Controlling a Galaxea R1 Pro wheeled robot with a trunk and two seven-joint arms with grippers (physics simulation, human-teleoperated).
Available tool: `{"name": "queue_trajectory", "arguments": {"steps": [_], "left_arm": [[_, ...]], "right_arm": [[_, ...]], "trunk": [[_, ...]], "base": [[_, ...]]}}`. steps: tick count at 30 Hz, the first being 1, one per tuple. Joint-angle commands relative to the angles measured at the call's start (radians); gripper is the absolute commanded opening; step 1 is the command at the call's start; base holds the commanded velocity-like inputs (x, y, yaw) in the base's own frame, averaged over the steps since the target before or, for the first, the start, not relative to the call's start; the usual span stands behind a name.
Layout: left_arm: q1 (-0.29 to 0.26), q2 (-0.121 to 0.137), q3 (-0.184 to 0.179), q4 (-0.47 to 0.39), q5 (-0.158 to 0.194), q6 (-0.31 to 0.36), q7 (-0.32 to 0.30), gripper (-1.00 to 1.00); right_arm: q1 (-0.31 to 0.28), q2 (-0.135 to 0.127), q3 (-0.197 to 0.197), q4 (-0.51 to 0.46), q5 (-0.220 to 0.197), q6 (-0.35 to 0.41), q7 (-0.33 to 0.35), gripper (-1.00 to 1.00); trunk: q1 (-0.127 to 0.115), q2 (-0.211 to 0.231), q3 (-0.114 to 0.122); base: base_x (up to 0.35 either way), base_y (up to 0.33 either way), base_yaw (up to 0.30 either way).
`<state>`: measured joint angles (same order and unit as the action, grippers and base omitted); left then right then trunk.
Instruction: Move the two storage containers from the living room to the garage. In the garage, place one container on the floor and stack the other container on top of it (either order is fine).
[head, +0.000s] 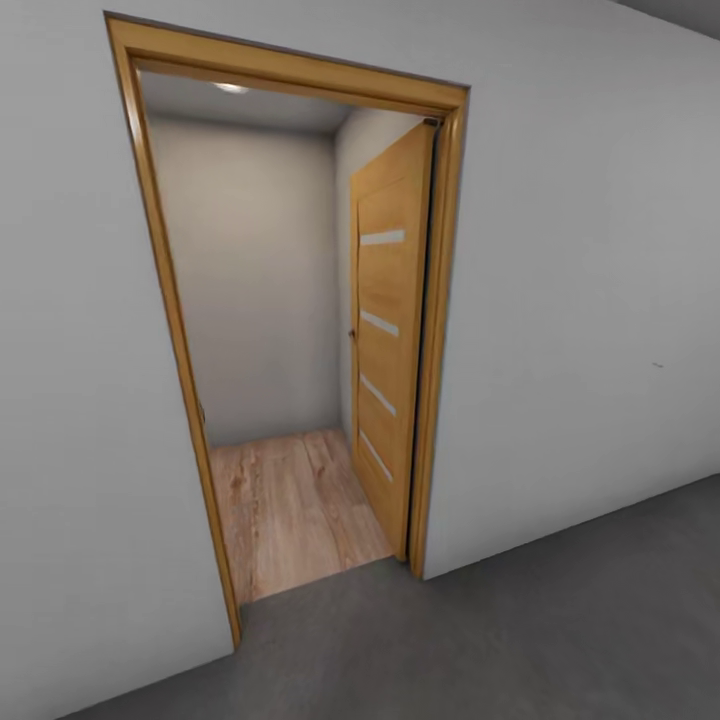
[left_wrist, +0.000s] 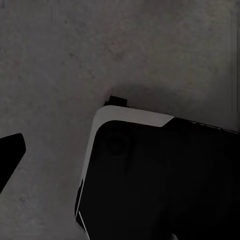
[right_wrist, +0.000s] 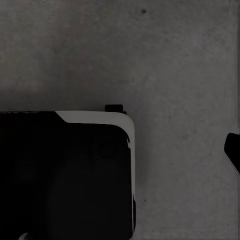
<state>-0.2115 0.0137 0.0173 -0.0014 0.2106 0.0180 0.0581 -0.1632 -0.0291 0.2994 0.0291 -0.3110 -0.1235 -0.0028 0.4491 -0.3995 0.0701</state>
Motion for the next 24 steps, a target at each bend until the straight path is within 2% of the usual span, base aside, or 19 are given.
{"name": "queue_trajectory", "arguments": {"steps": [1,10,24], "left_arm": [[0.000,0.000,0.001,0.000,0.006,0.002,0.002,1.00],[0.000,0.000,0.001,0.000,0.006,0.002,0.002,1.00],[0.000,0.000,0.001,0.000,0.007,0.003,0.002,1.00]], "right_arm": [[-0.001,0.001,0.008,0.003,-0.008,-0.005,0.000,1.00],[-0.001,0.001,0.008,0.003,-0.008,-0.006,0.000,1.00],[-0.001,0.001,0.009,0.003,-0.008,-0.005,0.000,1.00]], "trunk": [[0.001,-0.001,0.000],[0.001,-0.001,0.000],[0.001,-0.001,0.000]], "base": [[0.319,-0.095,0.000],[0.318,-0.096,0.036],[0.318,-0.096,0.250]]}}
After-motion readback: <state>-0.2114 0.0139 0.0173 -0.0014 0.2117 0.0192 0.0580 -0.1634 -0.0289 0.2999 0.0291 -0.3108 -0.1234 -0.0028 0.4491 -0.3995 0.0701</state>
